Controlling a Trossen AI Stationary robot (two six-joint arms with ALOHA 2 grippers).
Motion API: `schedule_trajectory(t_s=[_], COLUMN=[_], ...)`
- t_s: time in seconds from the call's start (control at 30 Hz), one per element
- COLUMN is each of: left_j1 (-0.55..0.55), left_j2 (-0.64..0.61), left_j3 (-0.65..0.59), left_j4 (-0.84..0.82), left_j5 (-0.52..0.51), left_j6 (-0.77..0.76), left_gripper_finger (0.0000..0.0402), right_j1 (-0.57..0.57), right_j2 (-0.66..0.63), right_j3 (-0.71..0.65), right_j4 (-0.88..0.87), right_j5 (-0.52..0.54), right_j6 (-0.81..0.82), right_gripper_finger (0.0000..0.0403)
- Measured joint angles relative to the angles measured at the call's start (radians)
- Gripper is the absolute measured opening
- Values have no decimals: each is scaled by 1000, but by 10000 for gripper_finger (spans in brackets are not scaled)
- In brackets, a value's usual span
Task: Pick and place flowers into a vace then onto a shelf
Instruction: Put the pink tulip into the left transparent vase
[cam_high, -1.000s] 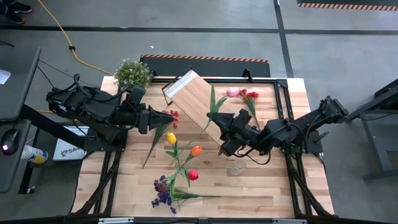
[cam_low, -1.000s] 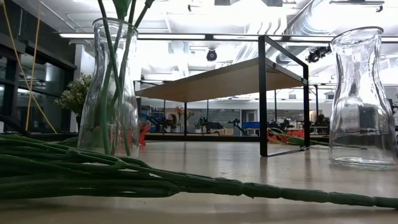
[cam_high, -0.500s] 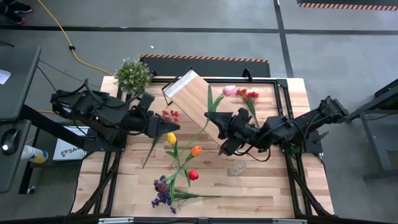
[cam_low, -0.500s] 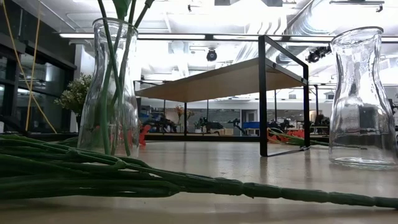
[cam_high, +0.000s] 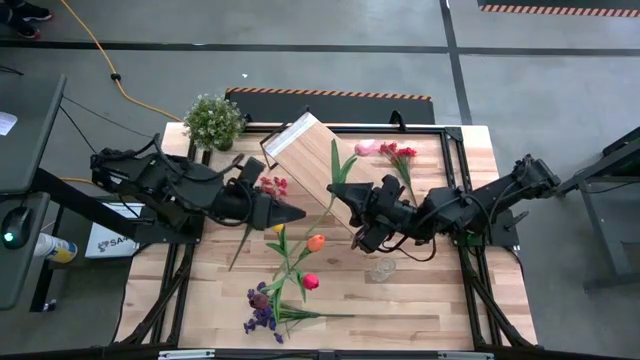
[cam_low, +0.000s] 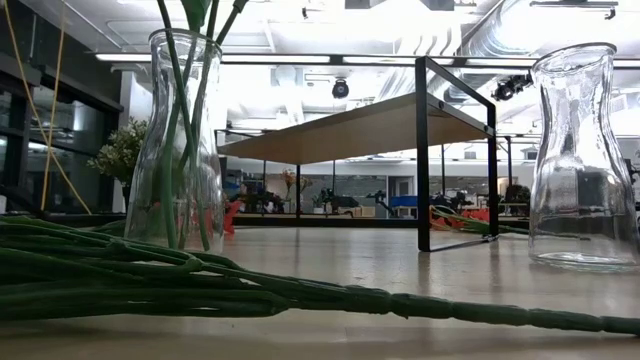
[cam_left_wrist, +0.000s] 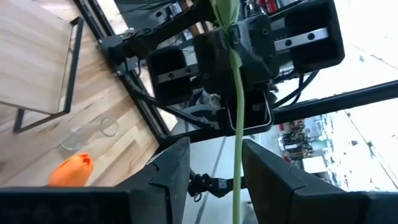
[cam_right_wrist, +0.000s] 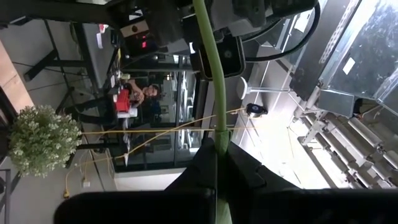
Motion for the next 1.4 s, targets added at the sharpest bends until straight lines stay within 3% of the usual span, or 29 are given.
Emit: schedule_trajectory(t_s=[0.37, 0.8, 1.4], left_j1=[15, 115, 124], left_j2=[30, 87, 27], left_j3=[0, -1, 0], left_j4=[9, 69, -71], left_j5=[11, 216, 92], left_j6=[-21, 10, 29], left_gripper_finger=[179, 179, 179], right_j1=[0, 1, 1], right_j2=[0, 33, 34], right_j3=[0, 0, 0], right_j4=[-1, 1, 22], right_j5=[-11, 28, 84], right_j6=[27, 31, 20], right_gripper_finger=[3, 4, 3])
